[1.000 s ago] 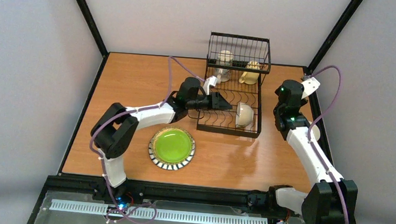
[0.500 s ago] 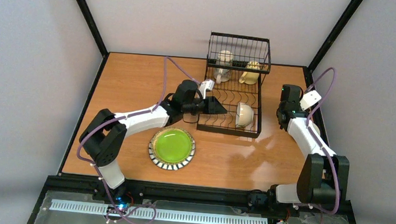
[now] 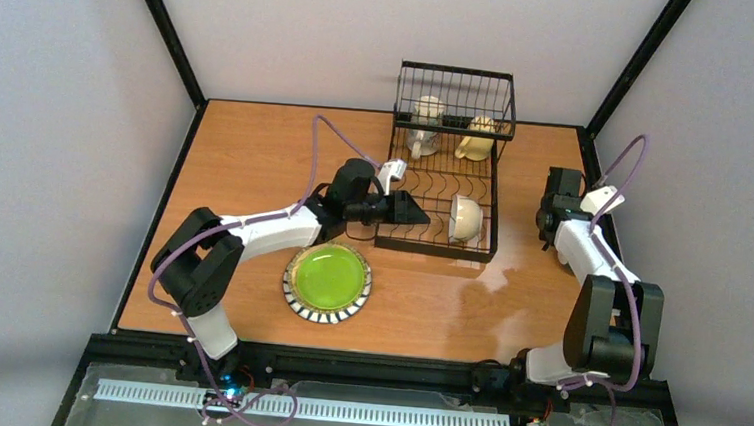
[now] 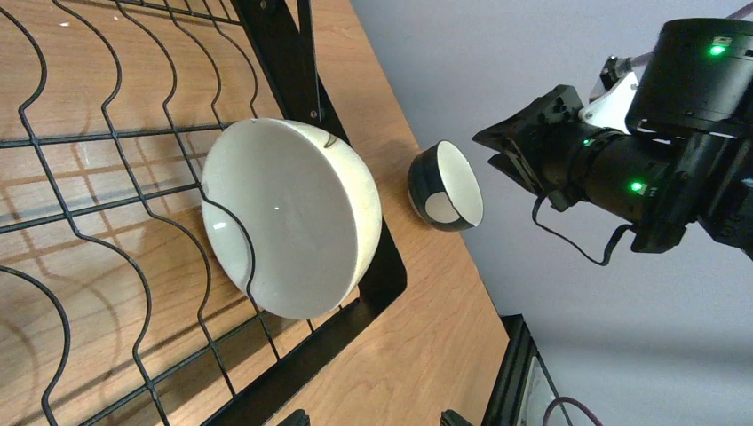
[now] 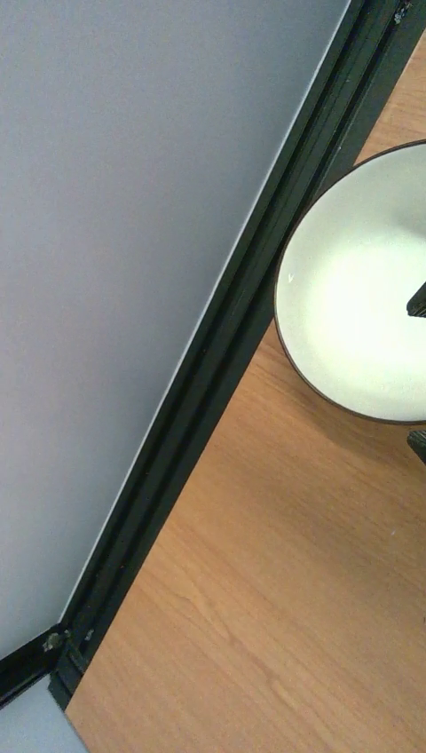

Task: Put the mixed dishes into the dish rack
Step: Grab the bowl at the center of the board.

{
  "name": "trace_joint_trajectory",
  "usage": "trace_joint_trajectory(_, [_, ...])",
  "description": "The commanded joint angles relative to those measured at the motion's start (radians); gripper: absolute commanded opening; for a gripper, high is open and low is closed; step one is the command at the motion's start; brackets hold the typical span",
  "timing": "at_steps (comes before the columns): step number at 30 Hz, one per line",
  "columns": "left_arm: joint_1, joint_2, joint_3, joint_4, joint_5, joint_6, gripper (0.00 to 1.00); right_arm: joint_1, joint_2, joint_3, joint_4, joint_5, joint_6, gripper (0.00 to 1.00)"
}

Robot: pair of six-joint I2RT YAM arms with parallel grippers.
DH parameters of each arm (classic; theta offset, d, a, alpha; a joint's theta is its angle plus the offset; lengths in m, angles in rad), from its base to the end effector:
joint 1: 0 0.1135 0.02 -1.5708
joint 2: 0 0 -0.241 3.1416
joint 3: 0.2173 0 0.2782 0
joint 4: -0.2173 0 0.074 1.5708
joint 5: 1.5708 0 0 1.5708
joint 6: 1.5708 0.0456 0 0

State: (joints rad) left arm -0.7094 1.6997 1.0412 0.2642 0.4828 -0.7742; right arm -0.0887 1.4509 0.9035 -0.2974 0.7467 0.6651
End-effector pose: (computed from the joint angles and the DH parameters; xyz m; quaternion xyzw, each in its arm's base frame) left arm 0.2959 -0.2819 0.1898 0.1064 0.8117 -0.5107 0.2629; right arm 0.3217 -0.0597 0.1822 0.4408 0.7617 -0.2329 0.4139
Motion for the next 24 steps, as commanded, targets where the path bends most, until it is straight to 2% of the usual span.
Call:
trace_joint_trajectory(1, [-0.009, -0.001, 0.002, 0.032, 0.016, -0.007, 0.82, -0.011, 0.044, 0.025, -0.065, 0.022, 0.049, 0.73])
trace_joint_trajectory(24, [-0.010, -0.004, 0.016, -0.003, -0.002, 0.007, 0.83, -0.031, 0.173, 0.052, -0.027, -0.077, 0.005, 0.73])
